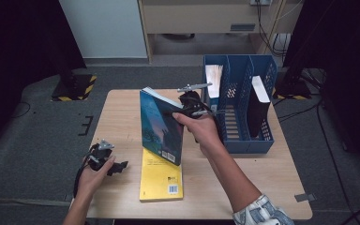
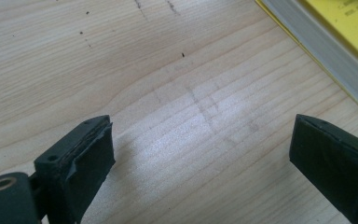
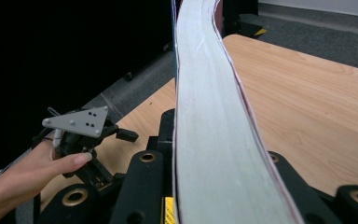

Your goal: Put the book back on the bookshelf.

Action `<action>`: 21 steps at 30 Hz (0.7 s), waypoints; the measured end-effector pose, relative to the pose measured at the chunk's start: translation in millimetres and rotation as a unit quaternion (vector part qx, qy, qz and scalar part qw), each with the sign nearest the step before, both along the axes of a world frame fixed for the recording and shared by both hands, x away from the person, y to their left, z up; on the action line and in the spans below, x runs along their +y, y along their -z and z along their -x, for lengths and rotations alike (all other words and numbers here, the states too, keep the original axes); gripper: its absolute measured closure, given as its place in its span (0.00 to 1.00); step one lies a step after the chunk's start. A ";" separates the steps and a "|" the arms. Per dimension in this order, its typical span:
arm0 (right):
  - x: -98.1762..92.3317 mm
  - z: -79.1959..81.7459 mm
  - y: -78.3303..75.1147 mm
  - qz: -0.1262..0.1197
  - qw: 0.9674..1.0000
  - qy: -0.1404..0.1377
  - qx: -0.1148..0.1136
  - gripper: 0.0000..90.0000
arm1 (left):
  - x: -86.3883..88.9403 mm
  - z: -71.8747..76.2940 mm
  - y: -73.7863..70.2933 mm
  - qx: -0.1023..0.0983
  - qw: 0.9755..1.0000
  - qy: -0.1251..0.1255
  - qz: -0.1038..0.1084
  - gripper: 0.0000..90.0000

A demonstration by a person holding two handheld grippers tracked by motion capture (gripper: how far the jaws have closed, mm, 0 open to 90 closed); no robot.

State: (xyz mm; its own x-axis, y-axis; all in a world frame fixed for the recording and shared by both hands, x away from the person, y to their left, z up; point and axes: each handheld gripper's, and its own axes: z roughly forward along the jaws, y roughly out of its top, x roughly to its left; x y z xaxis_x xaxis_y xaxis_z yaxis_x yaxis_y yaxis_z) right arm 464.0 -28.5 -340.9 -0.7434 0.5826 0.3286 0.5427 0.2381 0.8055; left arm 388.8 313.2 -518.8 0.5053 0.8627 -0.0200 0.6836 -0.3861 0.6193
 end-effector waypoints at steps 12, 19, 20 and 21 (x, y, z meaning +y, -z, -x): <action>-24.0 -0.9 -5.9 -0.007 1.000 0.024 -0.002 0.82 | -0.5 -2.1 10.5 -0.014 1.000 -0.011 -0.007 0.02; -32.1 0.1 -5.2 -0.006 0.999 0.033 -0.002 0.82 | -0.2 2.9 17.7 -0.048 0.999 -0.022 0.014 0.00; -33.1 0.3 -5.3 -0.006 0.999 0.034 -0.001 0.82 | 0.0 3.3 18.1 -0.050 0.998 -0.021 0.015 0.00; -34.4 0.7 -5.5 -0.006 0.999 0.036 -0.002 0.82 | 0.0 3.3 18.1 -0.050 0.998 -0.021 0.015 0.00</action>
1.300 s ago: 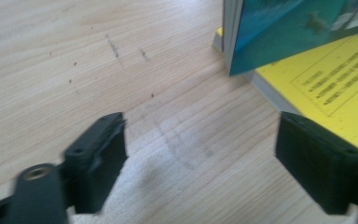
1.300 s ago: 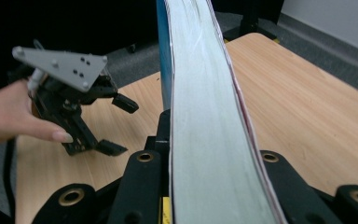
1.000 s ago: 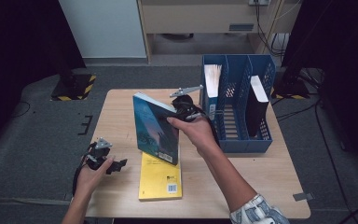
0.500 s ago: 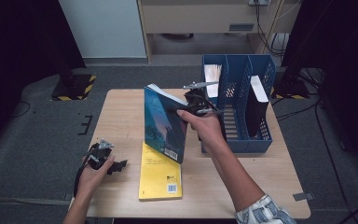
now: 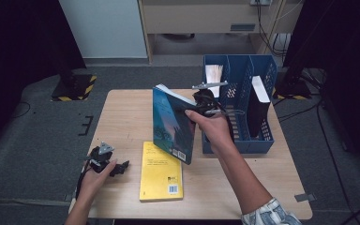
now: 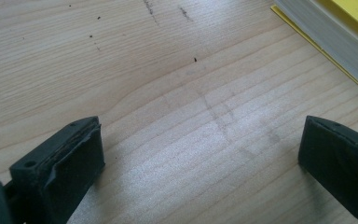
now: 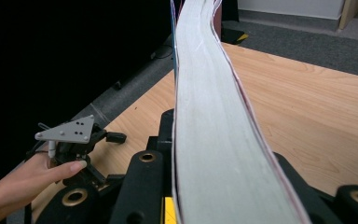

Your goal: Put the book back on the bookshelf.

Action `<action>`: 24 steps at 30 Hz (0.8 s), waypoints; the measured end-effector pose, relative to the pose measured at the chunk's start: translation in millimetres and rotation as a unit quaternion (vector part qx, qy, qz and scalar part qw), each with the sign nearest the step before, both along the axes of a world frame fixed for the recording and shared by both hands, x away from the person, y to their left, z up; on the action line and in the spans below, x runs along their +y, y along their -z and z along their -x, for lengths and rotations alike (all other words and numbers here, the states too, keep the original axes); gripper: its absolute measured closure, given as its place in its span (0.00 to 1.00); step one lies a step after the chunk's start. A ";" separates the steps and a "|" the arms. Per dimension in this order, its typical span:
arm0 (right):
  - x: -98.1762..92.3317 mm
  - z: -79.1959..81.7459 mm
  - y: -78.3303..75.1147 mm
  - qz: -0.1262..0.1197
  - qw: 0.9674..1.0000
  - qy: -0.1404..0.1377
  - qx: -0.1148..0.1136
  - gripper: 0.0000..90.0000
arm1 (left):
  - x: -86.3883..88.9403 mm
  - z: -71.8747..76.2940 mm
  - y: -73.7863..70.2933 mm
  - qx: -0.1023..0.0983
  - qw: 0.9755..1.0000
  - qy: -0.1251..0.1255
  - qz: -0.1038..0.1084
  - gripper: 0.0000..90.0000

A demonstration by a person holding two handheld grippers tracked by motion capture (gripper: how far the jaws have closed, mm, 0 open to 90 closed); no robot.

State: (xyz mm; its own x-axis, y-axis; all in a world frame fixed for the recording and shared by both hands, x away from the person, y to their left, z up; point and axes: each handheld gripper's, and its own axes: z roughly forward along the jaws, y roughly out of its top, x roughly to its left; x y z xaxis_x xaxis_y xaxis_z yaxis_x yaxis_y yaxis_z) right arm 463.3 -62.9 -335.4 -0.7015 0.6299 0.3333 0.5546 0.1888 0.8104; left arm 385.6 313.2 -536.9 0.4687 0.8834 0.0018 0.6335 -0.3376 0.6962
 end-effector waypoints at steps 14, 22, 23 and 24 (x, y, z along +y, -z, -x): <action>-20.3 9.4 -4.5 -0.013 1.000 0.009 0.002 0.82 | -0.6 0.4 -0.1 0.000 1.000 -0.002 -0.001 0.00; -33.7 20.6 -6.8 -0.018 1.000 0.016 0.003 0.82 | -0.6 0.4 -0.1 0.000 1.000 -0.003 -0.001 0.00; -34.9 21.6 -6.8 -0.019 1.000 0.016 0.004 0.82 | -0.6 0.5 0.0 0.000 1.000 -0.003 -0.001 0.00; -36.4 22.9 -6.6 -0.020 1.000 0.017 0.004 0.82 | -0.6 0.5 0.0 0.000 1.000 -0.003 -0.001 0.00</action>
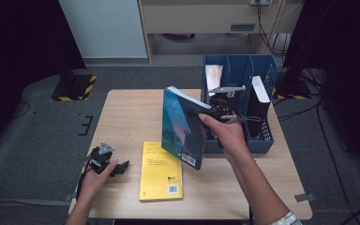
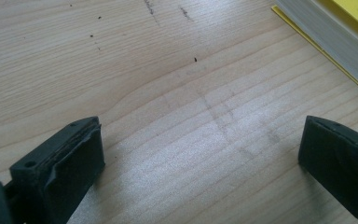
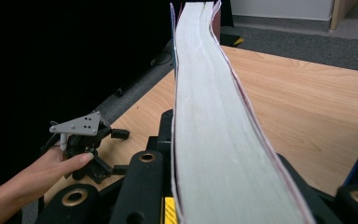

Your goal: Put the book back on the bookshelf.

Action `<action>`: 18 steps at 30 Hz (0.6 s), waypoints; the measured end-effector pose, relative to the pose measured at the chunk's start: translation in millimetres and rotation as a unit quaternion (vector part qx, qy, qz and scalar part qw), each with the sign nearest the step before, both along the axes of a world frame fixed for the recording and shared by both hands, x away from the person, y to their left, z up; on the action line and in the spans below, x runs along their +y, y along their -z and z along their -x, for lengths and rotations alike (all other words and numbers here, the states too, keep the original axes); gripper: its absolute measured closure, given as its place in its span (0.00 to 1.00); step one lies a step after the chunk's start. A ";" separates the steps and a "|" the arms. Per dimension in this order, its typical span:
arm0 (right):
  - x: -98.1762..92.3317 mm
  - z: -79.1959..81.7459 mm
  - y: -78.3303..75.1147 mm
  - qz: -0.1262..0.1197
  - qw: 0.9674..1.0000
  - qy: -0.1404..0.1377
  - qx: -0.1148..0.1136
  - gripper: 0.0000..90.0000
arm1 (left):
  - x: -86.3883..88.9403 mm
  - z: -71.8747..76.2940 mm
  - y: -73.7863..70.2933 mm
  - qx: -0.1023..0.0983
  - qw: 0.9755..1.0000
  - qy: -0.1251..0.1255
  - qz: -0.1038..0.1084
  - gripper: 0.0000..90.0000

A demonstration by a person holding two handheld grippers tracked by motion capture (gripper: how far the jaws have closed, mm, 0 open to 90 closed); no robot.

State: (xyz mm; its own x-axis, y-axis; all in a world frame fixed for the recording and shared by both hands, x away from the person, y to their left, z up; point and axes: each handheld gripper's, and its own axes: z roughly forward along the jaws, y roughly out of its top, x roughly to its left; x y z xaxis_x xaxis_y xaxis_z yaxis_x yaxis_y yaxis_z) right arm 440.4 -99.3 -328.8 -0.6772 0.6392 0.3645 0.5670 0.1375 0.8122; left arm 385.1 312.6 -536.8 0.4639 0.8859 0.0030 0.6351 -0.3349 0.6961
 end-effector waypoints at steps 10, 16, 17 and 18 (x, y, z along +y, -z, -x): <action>-15.4 12.0 2.2 0.003 1.000 0.002 0.009 0.82 | 0.1 0.0 0.0 0.000 1.000 0.000 -0.001 0.00; -25.6 16.4 1.1 -0.002 1.000 0.008 0.009 0.82 | 0.1 0.0 0.0 0.000 1.000 0.000 -0.001 0.00; -27.8 17.2 0.9 -0.003 1.000 0.008 0.008 0.82 | 0.1 -0.1 0.0 0.000 1.000 0.000 -0.001 0.00; -29.5 17.9 0.7 -0.004 1.000 0.009 0.008 0.82 | 0.1 -0.1 0.0 0.000 1.000 0.000 -0.001 0.00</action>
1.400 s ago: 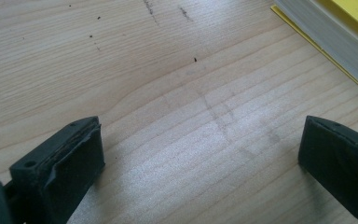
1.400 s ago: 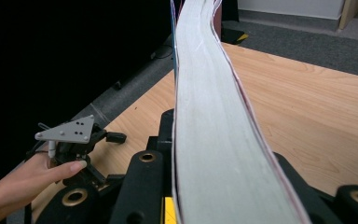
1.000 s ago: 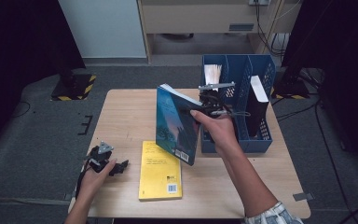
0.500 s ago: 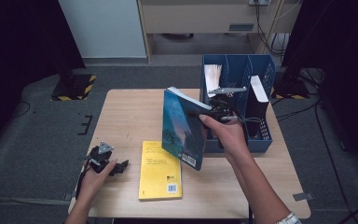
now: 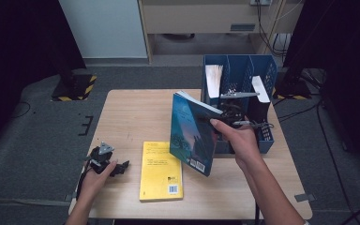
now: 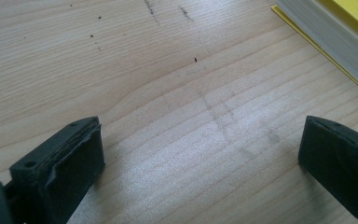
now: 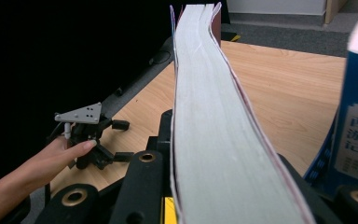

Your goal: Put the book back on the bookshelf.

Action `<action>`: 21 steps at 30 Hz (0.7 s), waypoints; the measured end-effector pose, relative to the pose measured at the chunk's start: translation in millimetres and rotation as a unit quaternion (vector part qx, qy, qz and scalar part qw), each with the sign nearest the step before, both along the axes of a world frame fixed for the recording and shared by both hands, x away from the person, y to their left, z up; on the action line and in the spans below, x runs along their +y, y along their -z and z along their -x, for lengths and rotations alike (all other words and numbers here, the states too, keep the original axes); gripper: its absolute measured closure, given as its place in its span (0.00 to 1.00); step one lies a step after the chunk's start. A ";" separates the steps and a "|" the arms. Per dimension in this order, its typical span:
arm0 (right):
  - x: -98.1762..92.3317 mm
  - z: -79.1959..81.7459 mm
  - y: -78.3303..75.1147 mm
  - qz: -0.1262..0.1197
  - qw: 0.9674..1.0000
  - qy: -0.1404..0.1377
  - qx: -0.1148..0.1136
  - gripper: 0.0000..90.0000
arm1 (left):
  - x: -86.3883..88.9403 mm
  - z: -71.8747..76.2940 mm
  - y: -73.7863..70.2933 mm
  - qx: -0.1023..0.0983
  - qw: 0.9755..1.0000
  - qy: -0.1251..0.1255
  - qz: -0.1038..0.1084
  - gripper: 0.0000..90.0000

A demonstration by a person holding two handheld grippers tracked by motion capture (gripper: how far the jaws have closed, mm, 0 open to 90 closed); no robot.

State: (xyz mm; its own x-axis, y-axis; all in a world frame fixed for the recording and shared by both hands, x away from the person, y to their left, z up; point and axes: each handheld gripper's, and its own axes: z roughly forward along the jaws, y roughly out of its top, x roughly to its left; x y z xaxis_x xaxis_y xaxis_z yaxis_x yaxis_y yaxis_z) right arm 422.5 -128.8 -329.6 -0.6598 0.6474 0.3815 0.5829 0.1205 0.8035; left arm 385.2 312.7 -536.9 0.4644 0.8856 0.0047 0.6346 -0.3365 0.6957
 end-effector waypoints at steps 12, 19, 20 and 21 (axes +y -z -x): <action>-25.3 13.3 -6.2 -0.019 1.000 0.012 0.002 0.82 | -0.2 0.0 0.0 0.000 1.000 -0.001 0.000 0.00; -37.9 16.9 -13.0 -0.024 1.000 0.021 0.001 0.82 | -0.2 0.0 0.0 0.000 1.000 -0.001 0.000 0.00; -39.1 17.2 -13.9 -0.025 0.999 0.022 0.002 0.82 | -0.2 0.0 0.0 0.000 1.000 -0.001 0.000 0.00; -41.1 17.5 -15.3 -0.024 0.999 0.023 0.000 0.82 | -0.2 0.0 0.0 0.000 1.000 -0.001 0.000 0.00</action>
